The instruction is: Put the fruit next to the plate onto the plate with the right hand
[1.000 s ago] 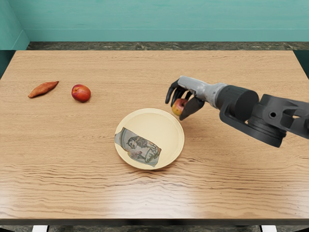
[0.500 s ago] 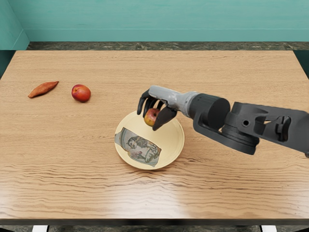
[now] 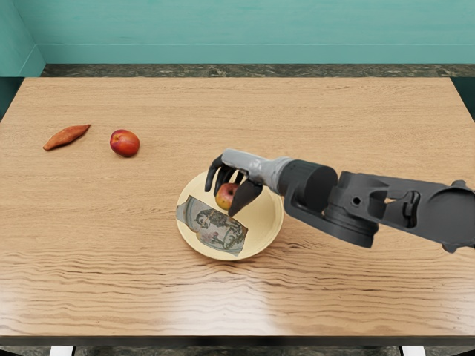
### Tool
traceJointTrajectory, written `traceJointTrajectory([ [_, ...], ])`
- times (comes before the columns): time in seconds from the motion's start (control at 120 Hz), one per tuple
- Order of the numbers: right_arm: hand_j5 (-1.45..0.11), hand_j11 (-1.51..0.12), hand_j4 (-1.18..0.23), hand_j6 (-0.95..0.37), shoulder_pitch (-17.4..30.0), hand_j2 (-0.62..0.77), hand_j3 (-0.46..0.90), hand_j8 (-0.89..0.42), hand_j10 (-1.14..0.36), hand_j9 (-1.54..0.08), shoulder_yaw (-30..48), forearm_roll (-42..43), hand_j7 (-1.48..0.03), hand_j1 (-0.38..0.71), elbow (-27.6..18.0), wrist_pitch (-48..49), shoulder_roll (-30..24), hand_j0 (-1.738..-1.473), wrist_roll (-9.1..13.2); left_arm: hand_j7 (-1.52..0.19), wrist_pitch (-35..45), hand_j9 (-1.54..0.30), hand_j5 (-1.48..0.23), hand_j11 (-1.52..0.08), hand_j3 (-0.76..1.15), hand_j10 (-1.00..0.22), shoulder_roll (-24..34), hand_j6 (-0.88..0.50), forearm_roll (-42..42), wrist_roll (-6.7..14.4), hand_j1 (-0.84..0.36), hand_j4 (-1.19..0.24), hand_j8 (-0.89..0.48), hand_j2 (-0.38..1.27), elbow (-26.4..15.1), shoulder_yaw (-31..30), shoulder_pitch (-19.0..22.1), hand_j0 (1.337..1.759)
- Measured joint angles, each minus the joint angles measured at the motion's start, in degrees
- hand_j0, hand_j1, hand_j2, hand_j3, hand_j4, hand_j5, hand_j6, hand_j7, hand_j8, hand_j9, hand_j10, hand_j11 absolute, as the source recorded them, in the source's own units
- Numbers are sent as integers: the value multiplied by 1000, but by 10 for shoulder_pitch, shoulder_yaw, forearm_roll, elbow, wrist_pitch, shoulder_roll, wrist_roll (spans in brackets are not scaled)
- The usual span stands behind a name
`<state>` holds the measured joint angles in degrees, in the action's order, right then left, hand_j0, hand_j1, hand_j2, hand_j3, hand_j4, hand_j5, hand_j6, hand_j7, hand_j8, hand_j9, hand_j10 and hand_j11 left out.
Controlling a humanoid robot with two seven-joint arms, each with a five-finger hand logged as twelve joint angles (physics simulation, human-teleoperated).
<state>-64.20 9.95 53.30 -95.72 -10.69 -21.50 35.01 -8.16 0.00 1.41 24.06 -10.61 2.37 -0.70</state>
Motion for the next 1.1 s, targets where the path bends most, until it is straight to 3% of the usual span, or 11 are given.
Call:
traceJointTrajectory([
  [0.05, -863, -849, -642, -654, 2, 253, 0, -395, -489, -857, -1, 1, -847, 304, 2, 0, 1, -1657, 0, -11, 0, -11, -11, -11, 0, -8, 0, -8, 0, 0, 339, -8, -8, 2, 0, 0, 0, 1658],
  [0.158, -606, -598, -452, -478, -1, 134, 0, -307, -362, -602, 1, 2, -596, 125, 3, -6, 3, -1658, 0, -11, 0, -11, -11, -11, 0, -8, 0, -8, 0, 0, 339, -9, -8, 2, 0, 0, -1, 1658],
  [0.283, -432, -428, -325, -339, -4, 58, 0, -247, -277, -430, 2, 2, -427, 3, 0, -14, 3, -1658, 0, -11, 0, -11, -11, -11, 0, -8, 0, -8, 0, 0, 339, -8, -8, 2, 0, 0, -1, 1658],
  [0.45, -226, -224, -171, -178, -5, 21, 0, -137, -149, -225, 23, -7, -223, -162, -11, -16, 2, -1658, 0, -11, 0, -11, -11, -11, 0, -8, 0, -8, 0, 0, 339, -8, -8, 2, 0, 0, -2, 1658],
  [0.558, -133, -132, -101, -105, -4, 13, 0, -81, -88, -133, 53, -59, -132, -239, -19, -1, 1, -1658, 0, -11, 0, -11, -11, -11, 0, -8, 0, -8, 0, 0, 339, -8, -8, 2, 0, 0, -1, 1658],
  [0.658, -82, -81, -62, -65, 21, 8, 0, -50, -54, -81, 125, -136, -81, -282, -29, 63, -9, -1658, 0, -11, 0, -11, -11, -11, 0, -8, 0, -8, 0, 0, 339, -8, -8, 2, 0, 0, 1, 1658],
  [0.85, -32, -32, -25, -26, 178, 3, 0, -20, -21, -32, 371, -390, -32, -323, -21, 360, -101, -1658, 0, -11, 0, -11, -11, -11, 0, -8, 0, -8, 0, 0, 339, -8, -8, 2, 0, 0, -2, 1658],
  [0.983, -17, -16, -13, -13, 218, 2, 0, -10, -11, -17, 418, -578, -16, -336, 14, 430, -196, -1658, 0, -11, 0, -11, -11, -11, 0, -8, 0, -8, 0, 0, 339, -8, -8, 2, 0, -1, -4, 1658],
  [1.1, -9, -9, -7, -7, 238, 1, 0, -5, -6, -9, 424, -665, -9, -342, 32, 448, -258, -1658, 0, -11, 0, -11, -11, -11, 0, -8, 0, -8, 0, 0, 339, -8, -8, 2, 0, -2, -4, 1658],
])
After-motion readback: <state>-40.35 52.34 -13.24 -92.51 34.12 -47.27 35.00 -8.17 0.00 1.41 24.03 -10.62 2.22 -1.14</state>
